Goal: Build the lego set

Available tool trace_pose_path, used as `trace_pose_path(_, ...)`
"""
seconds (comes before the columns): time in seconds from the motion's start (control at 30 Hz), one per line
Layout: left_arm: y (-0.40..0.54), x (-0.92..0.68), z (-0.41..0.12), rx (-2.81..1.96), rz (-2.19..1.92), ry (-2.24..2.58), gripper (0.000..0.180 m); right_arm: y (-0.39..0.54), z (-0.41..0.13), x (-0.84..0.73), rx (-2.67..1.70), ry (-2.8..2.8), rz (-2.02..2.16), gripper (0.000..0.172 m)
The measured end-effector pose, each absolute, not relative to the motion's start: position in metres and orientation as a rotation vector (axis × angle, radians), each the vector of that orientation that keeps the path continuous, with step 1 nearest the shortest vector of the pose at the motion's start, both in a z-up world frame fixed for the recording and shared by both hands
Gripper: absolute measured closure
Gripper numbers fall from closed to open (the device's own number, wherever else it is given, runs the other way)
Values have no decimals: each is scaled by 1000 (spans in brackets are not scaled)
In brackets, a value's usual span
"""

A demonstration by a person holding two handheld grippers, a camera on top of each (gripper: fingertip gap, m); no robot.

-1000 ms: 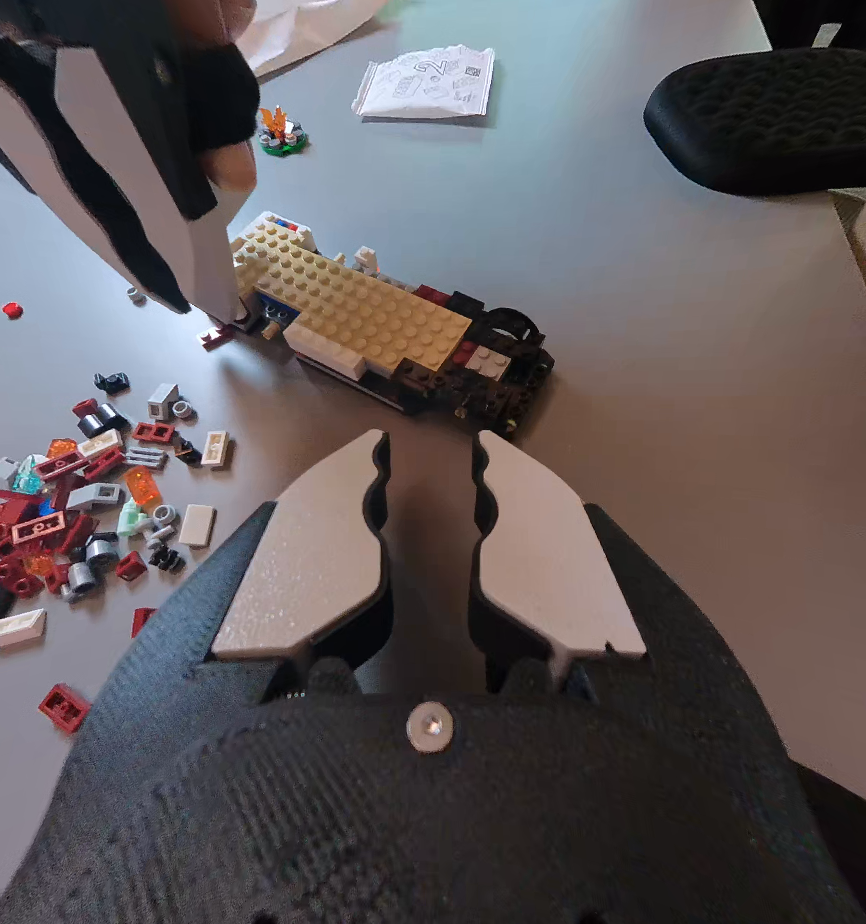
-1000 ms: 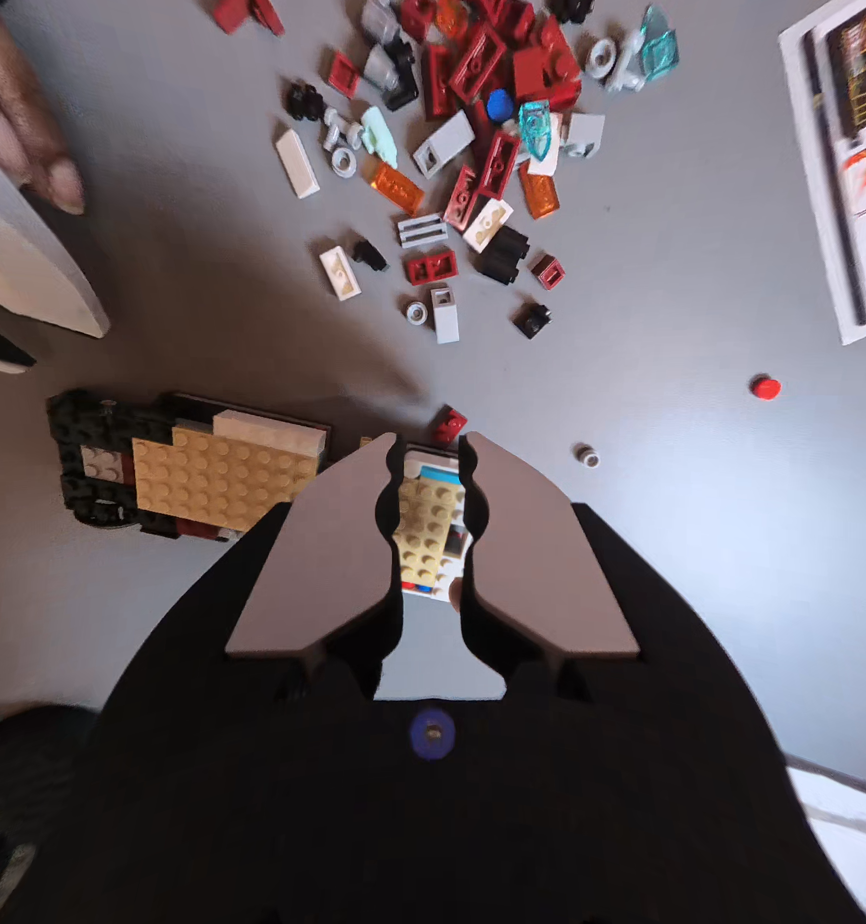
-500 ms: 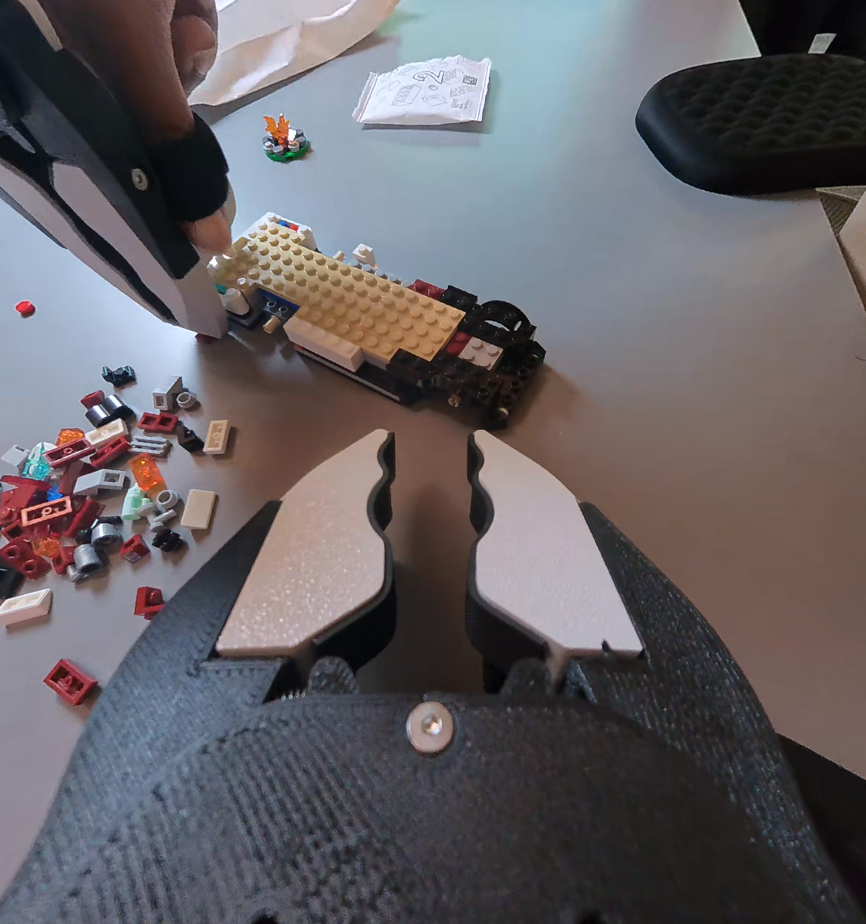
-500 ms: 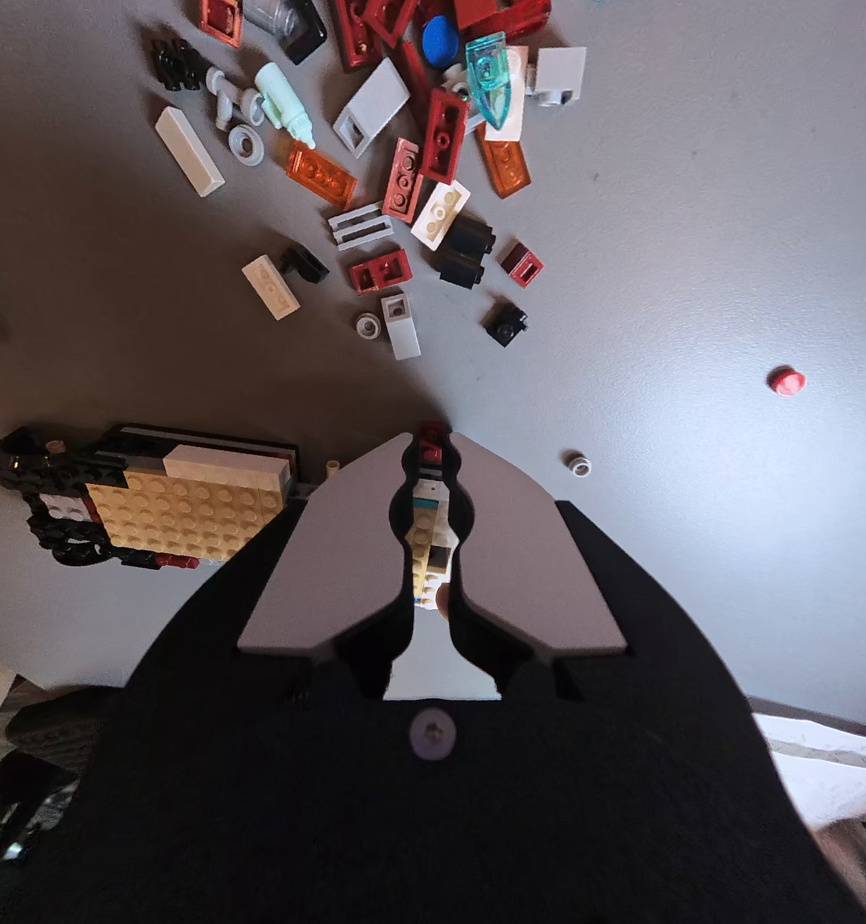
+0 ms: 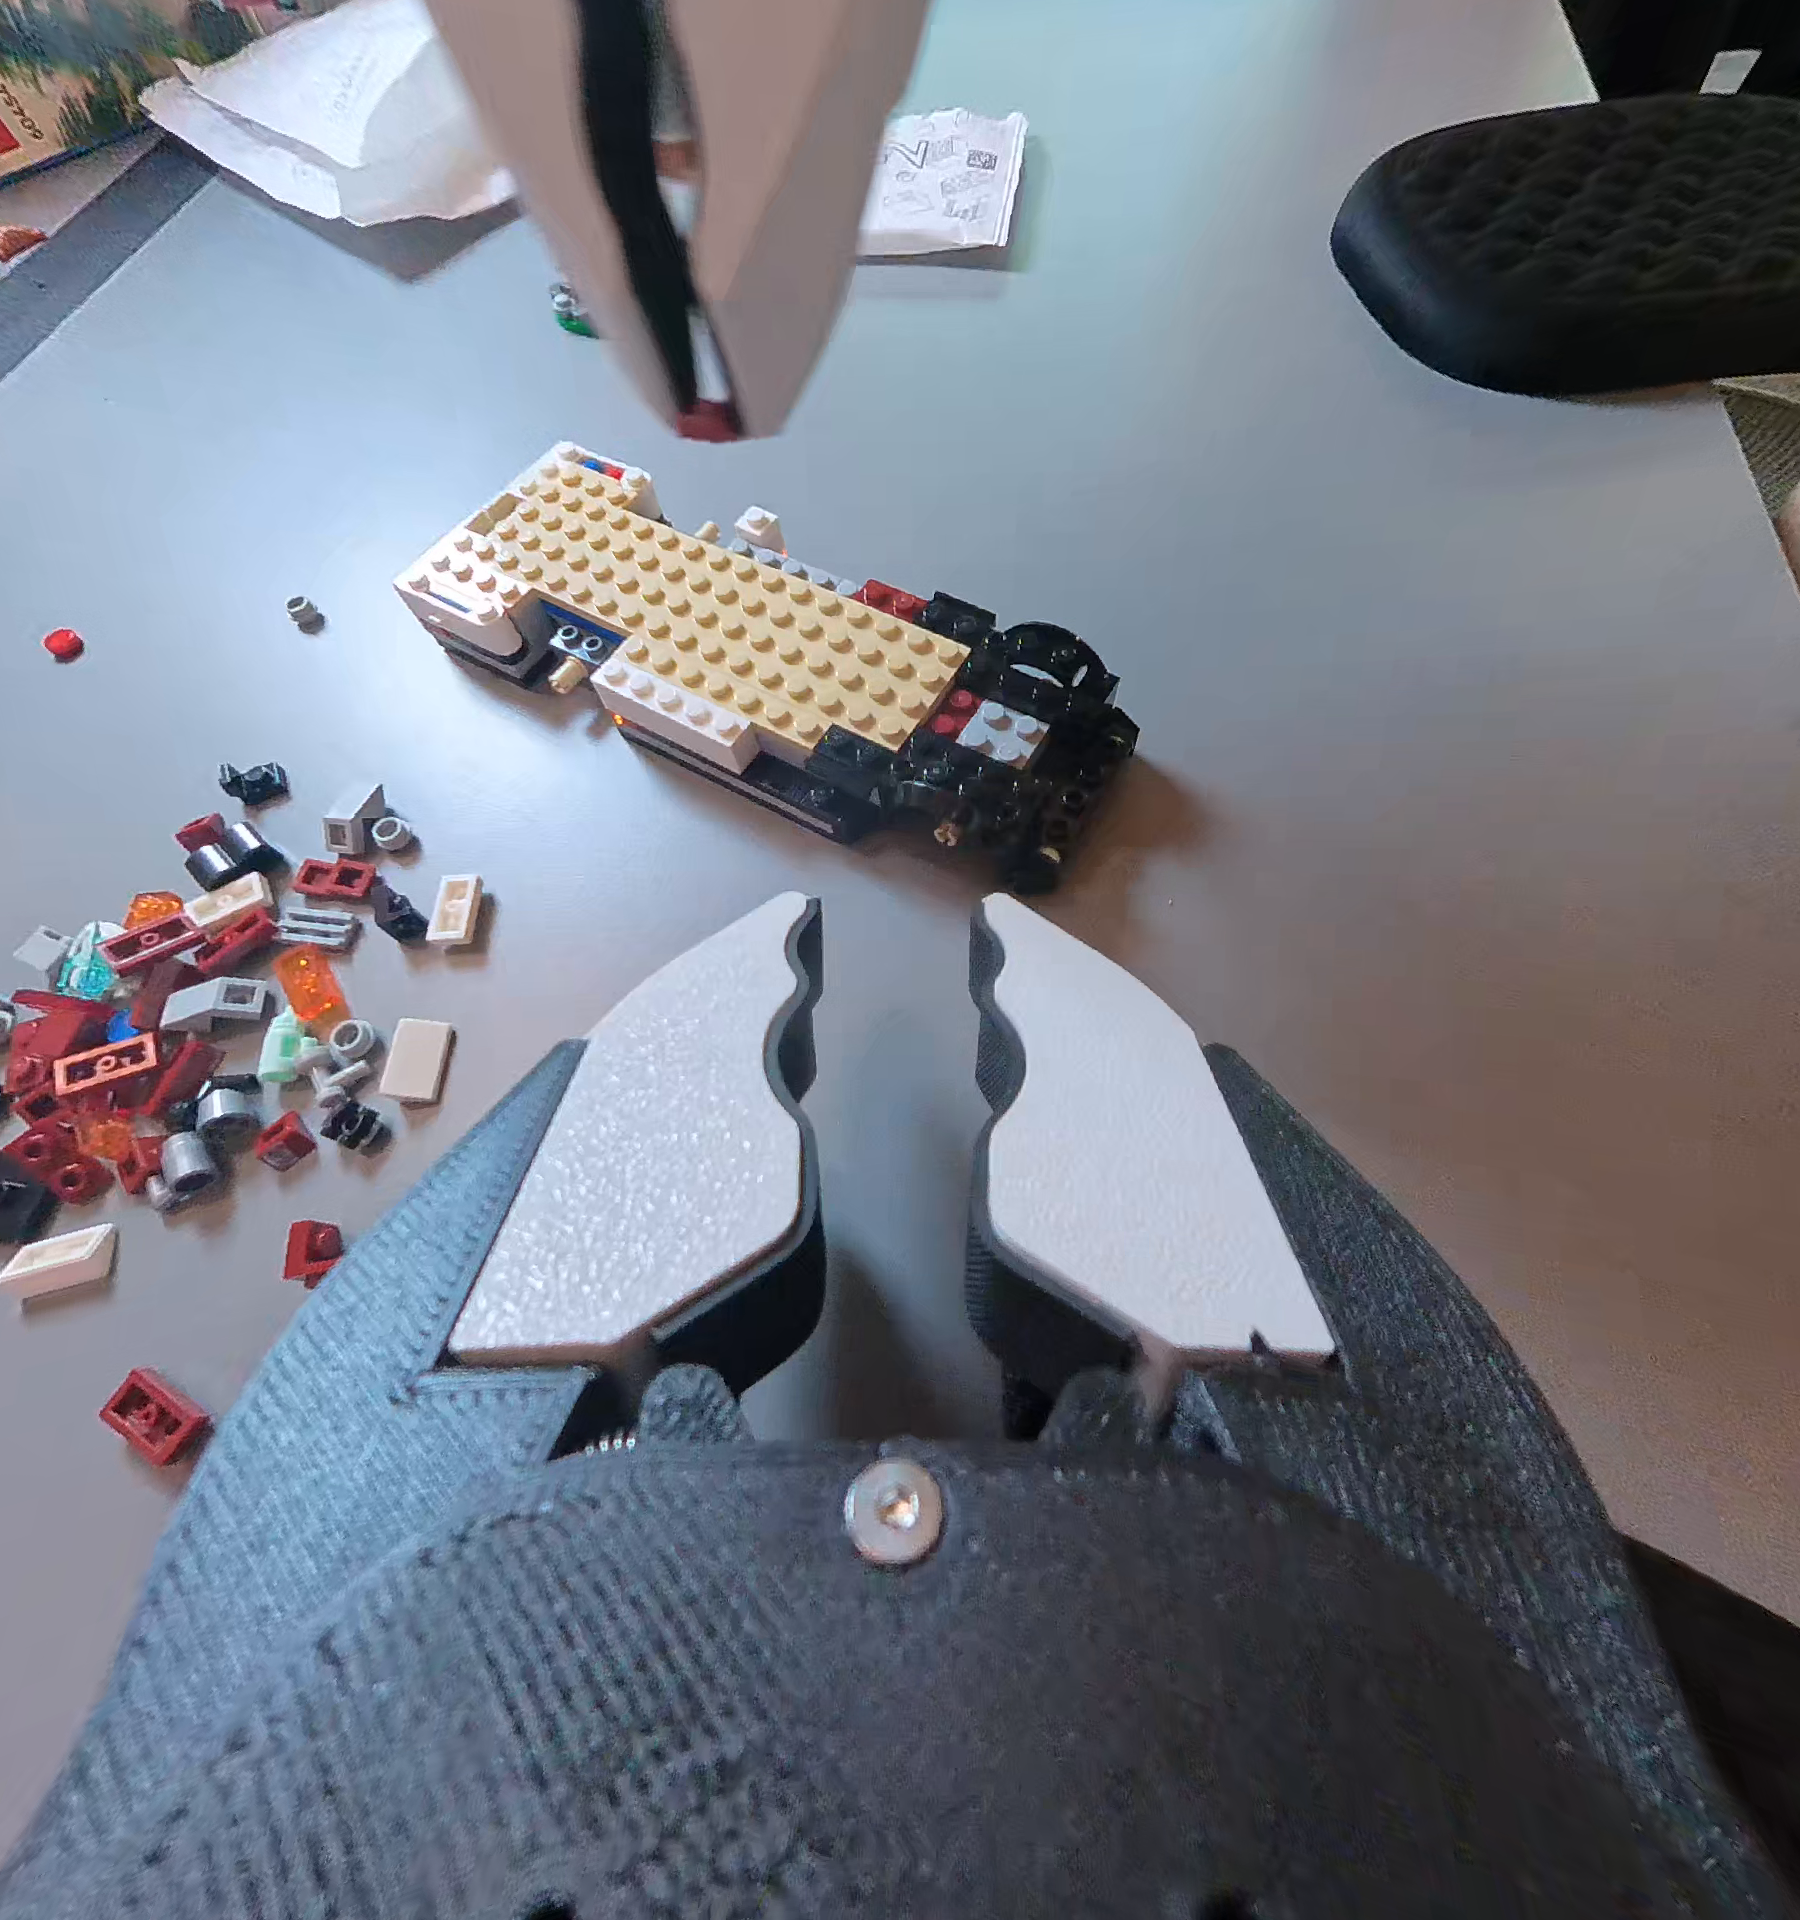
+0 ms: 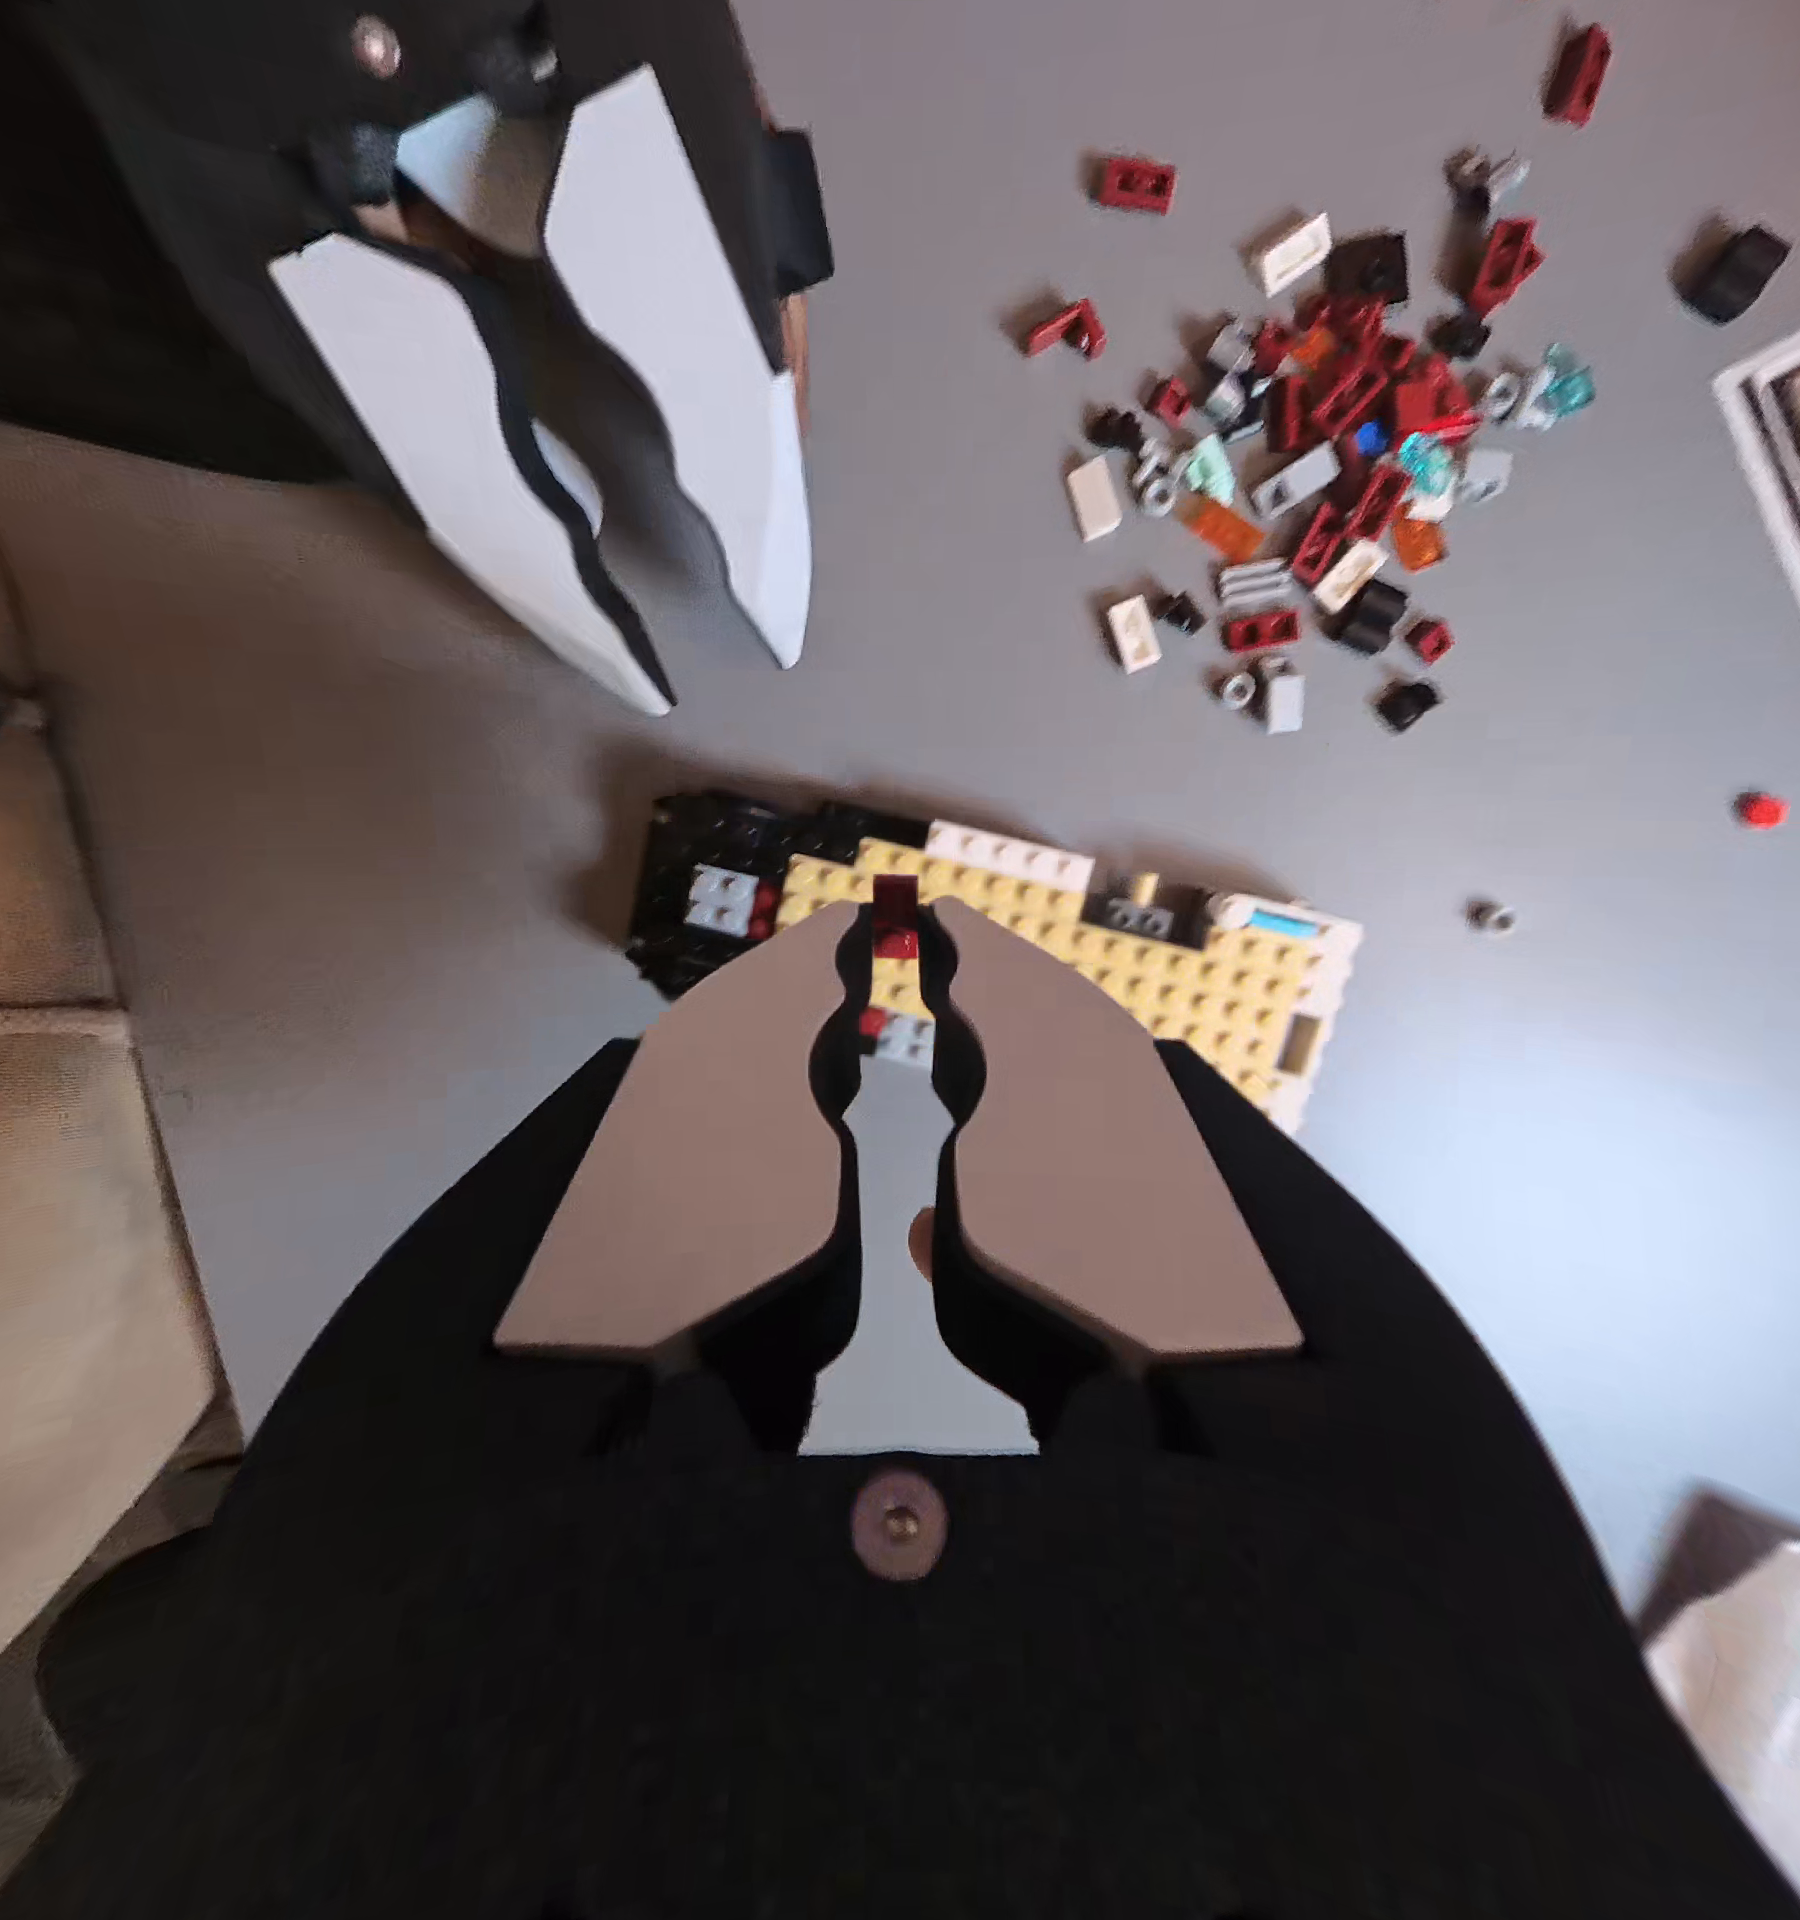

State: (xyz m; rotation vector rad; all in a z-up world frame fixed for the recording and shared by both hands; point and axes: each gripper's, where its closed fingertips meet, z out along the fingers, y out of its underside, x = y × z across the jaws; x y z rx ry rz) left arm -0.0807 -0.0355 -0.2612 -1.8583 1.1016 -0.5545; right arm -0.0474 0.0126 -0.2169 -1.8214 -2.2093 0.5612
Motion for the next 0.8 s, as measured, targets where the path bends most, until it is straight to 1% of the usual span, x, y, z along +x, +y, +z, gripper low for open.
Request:
trace_pose_path(0.23,-39,-76,-263,-1848,-529,1136,155,-20,-243,-17,-1969,-2056,681,164)
trace_pose_path(0.5,-45,-64,-265,-1837,-515,1188,155,-40,-247,-21,-1935,-2040,705,164)
trace_pose_path(0.67,-43,-55,-267,-1858,-538,1198,150,-43,-250,-20,-1920,-2030,717,164)
trace_pose_path(0.8,-42,-50,-270,-1863,-517,1222,154,-43,-252,-17,-1919,-2012,727,164)
